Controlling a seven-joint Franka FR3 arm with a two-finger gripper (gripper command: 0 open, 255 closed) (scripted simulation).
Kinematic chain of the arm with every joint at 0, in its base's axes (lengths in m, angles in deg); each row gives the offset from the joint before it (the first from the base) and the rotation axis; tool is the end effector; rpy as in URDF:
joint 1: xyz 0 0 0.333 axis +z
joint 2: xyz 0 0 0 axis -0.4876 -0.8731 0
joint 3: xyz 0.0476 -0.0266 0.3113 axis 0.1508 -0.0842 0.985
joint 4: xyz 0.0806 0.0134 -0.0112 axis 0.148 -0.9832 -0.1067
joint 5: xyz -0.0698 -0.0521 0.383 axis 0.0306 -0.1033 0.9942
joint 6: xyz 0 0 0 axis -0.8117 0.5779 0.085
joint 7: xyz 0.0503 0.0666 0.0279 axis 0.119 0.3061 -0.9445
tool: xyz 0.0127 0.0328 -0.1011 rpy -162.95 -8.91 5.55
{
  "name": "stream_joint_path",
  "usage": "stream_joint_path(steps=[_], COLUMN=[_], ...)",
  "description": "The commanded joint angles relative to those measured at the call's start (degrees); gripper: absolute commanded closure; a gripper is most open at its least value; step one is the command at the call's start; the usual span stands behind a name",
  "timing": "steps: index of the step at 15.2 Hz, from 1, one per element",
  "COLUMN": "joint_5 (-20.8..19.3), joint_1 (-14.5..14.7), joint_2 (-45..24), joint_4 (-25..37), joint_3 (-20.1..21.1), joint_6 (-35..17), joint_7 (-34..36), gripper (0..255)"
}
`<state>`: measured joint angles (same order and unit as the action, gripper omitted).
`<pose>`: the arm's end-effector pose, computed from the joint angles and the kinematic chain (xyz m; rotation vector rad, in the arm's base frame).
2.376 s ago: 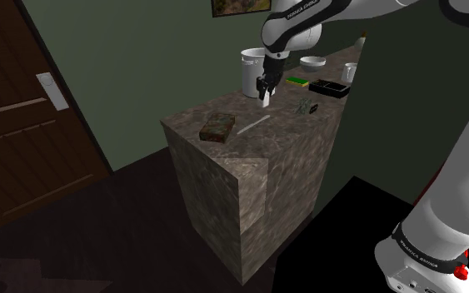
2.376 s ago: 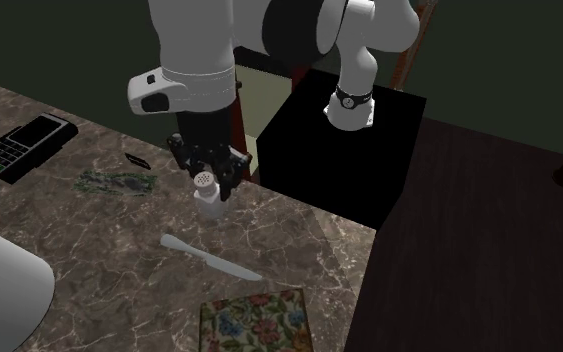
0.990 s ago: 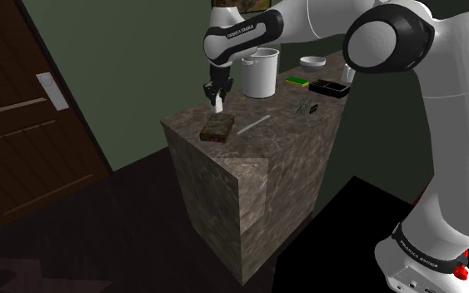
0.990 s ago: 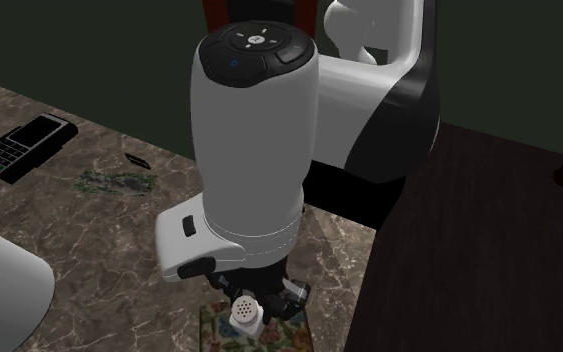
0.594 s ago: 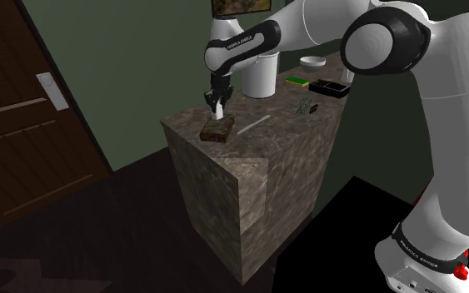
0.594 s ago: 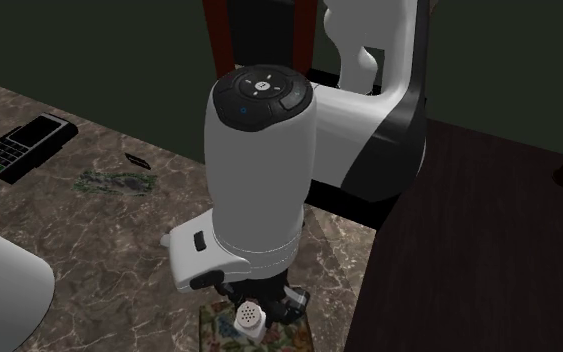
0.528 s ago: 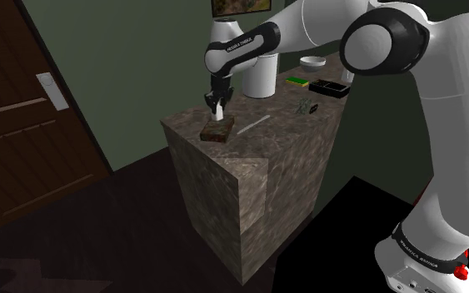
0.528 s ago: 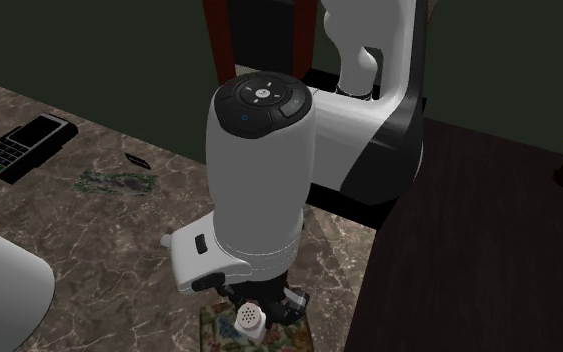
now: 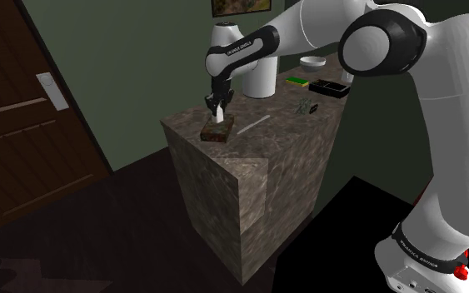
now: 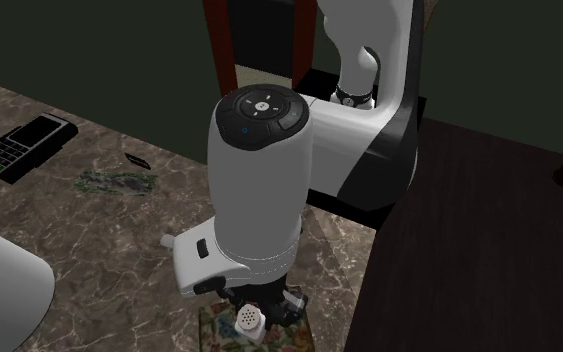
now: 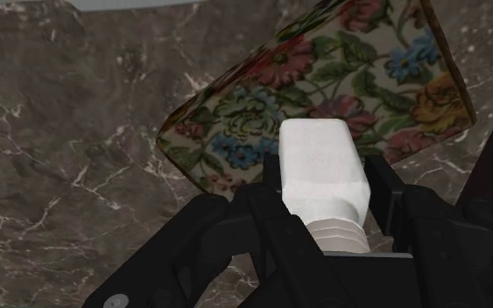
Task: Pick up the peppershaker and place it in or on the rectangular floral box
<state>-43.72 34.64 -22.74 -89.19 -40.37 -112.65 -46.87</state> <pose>0.7306 0.0482 0.3826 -3.1050 -0.0722 -0.3411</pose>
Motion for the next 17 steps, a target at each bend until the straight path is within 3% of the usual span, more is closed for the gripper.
stream_joint_path(steps=[1, 2, 7, 11, 17], joint_5=[0.0, 0.0, 0.0, -0.2, -0.2], joint_1=[0.0, 0.0, 0.0, 0.1, 0.1], joint_2=[0.0, 0.0, 0.0, 4.2, 4.2], joint_4=[0.0, 0.0, 0.0, 0.6, 0.6], joint_3=[0.0, 0.0, 0.0, -0.1, -0.1], joint_6=[0.0, 0.0, 0.0, 4.7, 4.7], joint_7=[0.0, 0.0, 0.0, 0.1, 0.1], gripper=[255, 0, 0, 0, 0])
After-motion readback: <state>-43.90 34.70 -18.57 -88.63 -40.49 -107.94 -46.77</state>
